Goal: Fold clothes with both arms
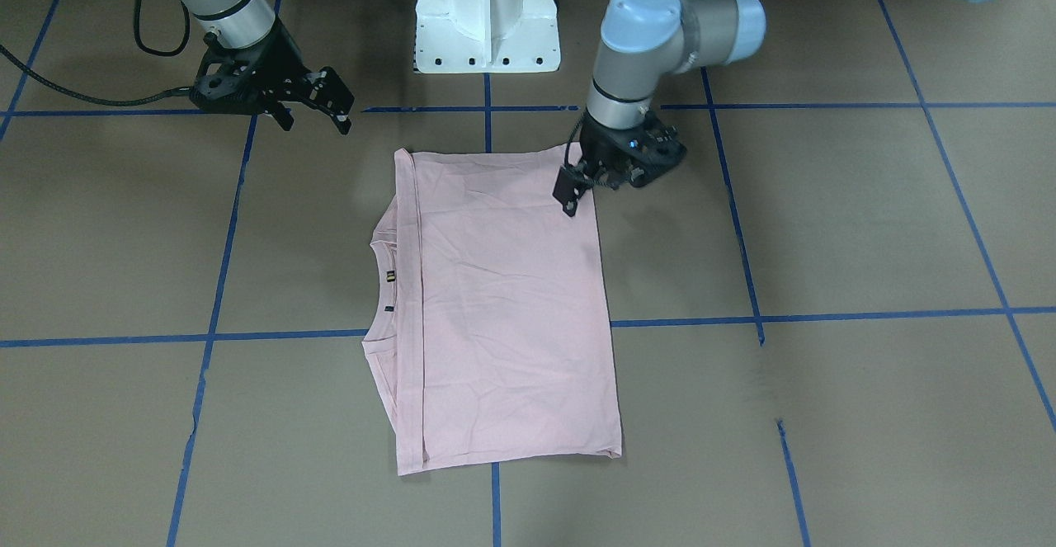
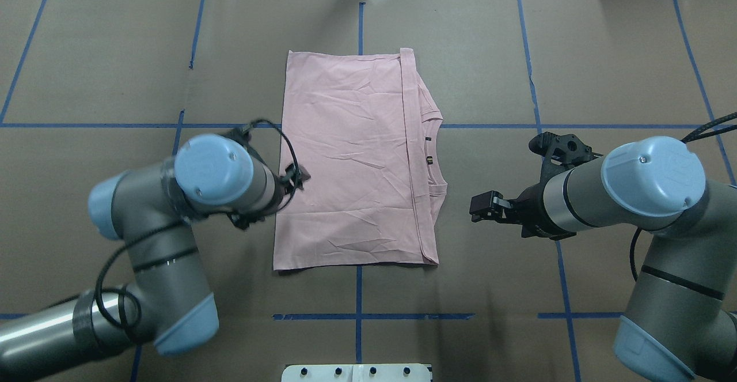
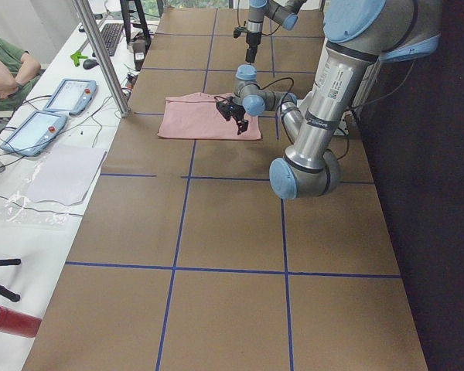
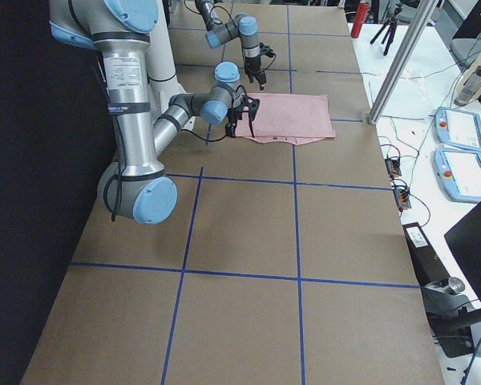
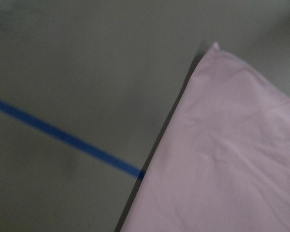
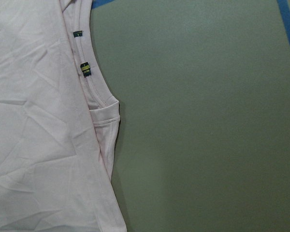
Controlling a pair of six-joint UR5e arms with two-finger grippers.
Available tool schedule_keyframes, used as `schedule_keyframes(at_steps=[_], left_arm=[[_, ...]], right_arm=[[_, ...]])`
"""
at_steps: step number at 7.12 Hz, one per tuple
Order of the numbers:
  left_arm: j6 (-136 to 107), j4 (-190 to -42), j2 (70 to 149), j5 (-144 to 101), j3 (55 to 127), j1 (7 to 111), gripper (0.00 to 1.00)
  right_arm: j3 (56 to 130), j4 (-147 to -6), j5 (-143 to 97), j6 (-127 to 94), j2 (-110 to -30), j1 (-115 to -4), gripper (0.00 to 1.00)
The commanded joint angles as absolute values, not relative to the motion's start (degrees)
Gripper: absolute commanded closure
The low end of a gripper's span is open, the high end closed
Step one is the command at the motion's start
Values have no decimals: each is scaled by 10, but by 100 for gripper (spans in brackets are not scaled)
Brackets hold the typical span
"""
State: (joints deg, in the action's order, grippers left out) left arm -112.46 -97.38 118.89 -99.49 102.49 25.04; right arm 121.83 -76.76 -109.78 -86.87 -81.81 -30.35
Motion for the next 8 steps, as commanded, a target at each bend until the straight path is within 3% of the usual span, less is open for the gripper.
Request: schedule_keyframes(at_steps=[1,5,7,8], left_arm=[[-1214,-951,1182,-977,1036,183,0],[-1216,-951,1168,-976,1035,170,4],[-1216,-951,1168,-975,1034,170,19],[-1219,-950,1168,-969,1034,170,38]], right_arm=[[1218,-767,-1095,-868,-818,-305,0],[1217,-768,-1095,-868,-817,-308,0],[1218,-768,-1096,-868,-817,-308,0],[1217,-768,-1096,-868,-817,-308,0]])
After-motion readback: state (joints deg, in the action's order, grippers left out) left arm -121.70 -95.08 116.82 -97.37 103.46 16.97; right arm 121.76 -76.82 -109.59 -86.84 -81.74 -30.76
